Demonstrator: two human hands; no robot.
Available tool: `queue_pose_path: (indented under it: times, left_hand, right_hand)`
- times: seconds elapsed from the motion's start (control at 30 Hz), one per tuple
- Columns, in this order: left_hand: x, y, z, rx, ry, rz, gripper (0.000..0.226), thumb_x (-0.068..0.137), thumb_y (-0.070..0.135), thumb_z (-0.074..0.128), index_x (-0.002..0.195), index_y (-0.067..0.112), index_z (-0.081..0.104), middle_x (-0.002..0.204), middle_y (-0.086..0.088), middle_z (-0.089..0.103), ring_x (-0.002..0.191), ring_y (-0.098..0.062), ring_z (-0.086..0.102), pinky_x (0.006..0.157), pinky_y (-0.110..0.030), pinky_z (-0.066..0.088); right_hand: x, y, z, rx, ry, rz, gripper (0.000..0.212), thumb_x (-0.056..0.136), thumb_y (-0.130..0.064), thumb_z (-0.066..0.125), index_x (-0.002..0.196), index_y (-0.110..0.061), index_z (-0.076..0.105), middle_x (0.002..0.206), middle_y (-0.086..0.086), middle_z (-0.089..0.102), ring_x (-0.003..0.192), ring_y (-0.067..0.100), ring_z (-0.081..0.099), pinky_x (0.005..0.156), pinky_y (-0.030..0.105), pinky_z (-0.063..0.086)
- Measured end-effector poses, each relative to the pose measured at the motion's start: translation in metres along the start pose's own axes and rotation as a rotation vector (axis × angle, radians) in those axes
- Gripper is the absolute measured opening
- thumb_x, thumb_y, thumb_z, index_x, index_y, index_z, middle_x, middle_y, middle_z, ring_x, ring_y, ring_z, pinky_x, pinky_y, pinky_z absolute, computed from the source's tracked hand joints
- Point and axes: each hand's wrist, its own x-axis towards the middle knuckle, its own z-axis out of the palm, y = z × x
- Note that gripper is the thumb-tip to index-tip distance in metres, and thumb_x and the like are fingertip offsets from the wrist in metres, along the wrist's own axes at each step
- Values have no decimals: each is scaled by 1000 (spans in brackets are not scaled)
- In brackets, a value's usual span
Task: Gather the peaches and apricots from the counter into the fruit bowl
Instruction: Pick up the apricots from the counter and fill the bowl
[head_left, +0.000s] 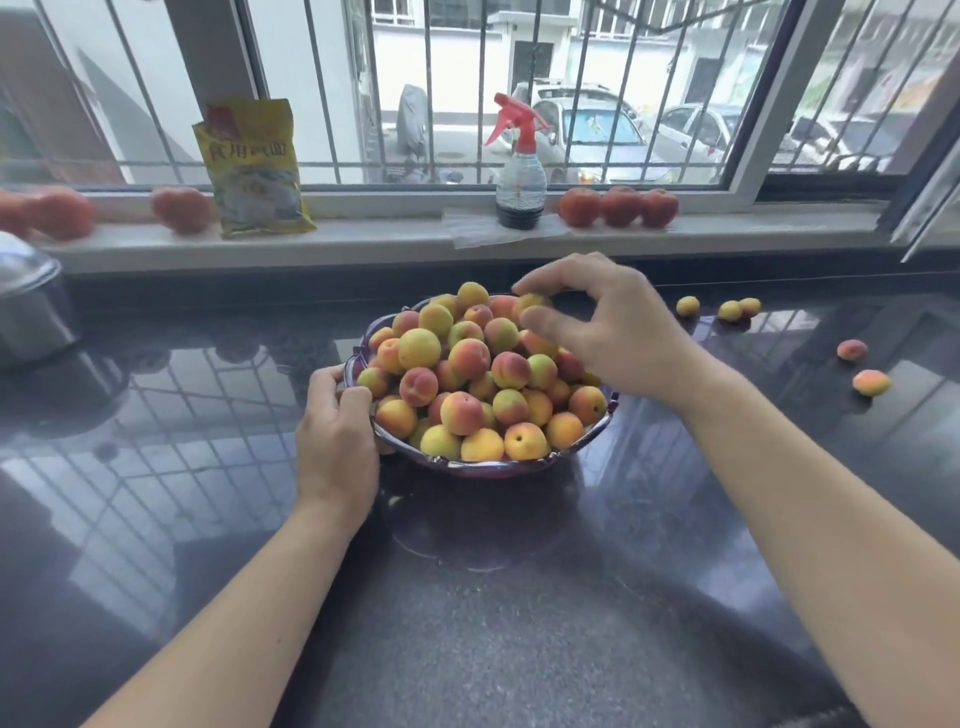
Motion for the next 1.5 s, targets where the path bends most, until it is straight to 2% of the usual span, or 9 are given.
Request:
queue_pose_path:
  times: [0.13, 0.27, 0.37, 0.53, 0.8, 0.97, 1.1, 1.37, 1.5]
  left_hand:
    - [-1, 2, -1, 1, -9, 9, 37, 88, 39, 42, 115, 24, 62, 101, -2, 70, 93, -21, 66, 70, -34, 48]
    - [0, 1, -1, -7, -18, 24, 32, 94, 35, 44, 118, 21, 61, 102, -4, 69, 93, -21, 66, 68, -34, 49]
    - [2, -3, 0, -30, -5, 23, 33, 89, 37, 43, 112, 24, 62, 98, -1, 69, 89, -20, 64, 66, -31, 48]
    - [6, -6, 3, -40, 24, 19, 30, 84, 38, 42, 105, 27, 62, 93, 2, 68, 89, -22, 63, 72, -41, 50]
    - [17, -16, 2, -90, 19, 14, 18, 81, 39, 46, 90, 42, 62, 87, 14, 69, 94, -26, 62, 84, -52, 49]
    - [17, -17, 3, -107, 3, 24, 21, 82, 36, 45, 96, 32, 59, 75, 26, 65, 86, -14, 58, 79, -40, 44]
    - [21, -21, 1, -110, 15, -1, 19, 80, 41, 49, 87, 46, 65, 86, 16, 70, 100, -28, 63, 95, -58, 51]
    - [12, -10, 1, -53, 18, 5, 20, 84, 37, 45, 96, 32, 61, 91, 1, 70, 102, -38, 66, 93, -66, 53]
    - [12, -10, 2, -56, 28, -21, 21, 85, 38, 46, 97, 34, 62, 96, -2, 72, 105, -36, 67, 93, -60, 54]
  right_hand:
    - [8, -3, 19, -198, -111, -4, 17, 95, -33, 66, 108, -29, 75, 103, -14, 66, 110, 12, 51, 99, 33, 40]
    - [2, 24, 4, 143, 136, 144, 19, 100, -32, 57, 101, -29, 76, 108, -8, 71, 106, 8, 63, 93, 25, 47]
    - [-5, 94, -10, -91, 275, 344, 20, 98, -21, 56, 105, -22, 74, 109, 0, 68, 106, 19, 63, 96, 31, 46]
    - [-18, 196, -18, -539, 64, 588, 45, 97, -16, 51, 142, -13, 50, 157, 19, 28, 141, 40, 27, 118, 42, 22]
    - [40, 243, -17, -798, -17, 533, 53, 97, -36, 43, 148, -22, 45, 167, 9, 9, 151, 38, -3, 122, 52, 10]
    - [53, 264, -19, -703, -34, 729, 58, 100, -46, 37, 150, -18, 44, 165, 12, 17, 148, 42, 13, 121, 47, 12]
    - [49, 264, -20, -646, 140, 713, 38, 99, -23, 45, 132, -13, 61, 143, 14, 39, 128, 43, 37, 113, 40, 28]
    - [9, 199, -22, -141, 193, 583, 25, 95, -19, 65, 119, -18, 69, 116, 11, 69, 107, 26, 65, 96, 35, 51]
    - [-36, 93, -19, 90, 320, 278, 18, 94, -23, 72, 111, -18, 69, 102, -3, 71, 91, 5, 65, 84, 16, 51]
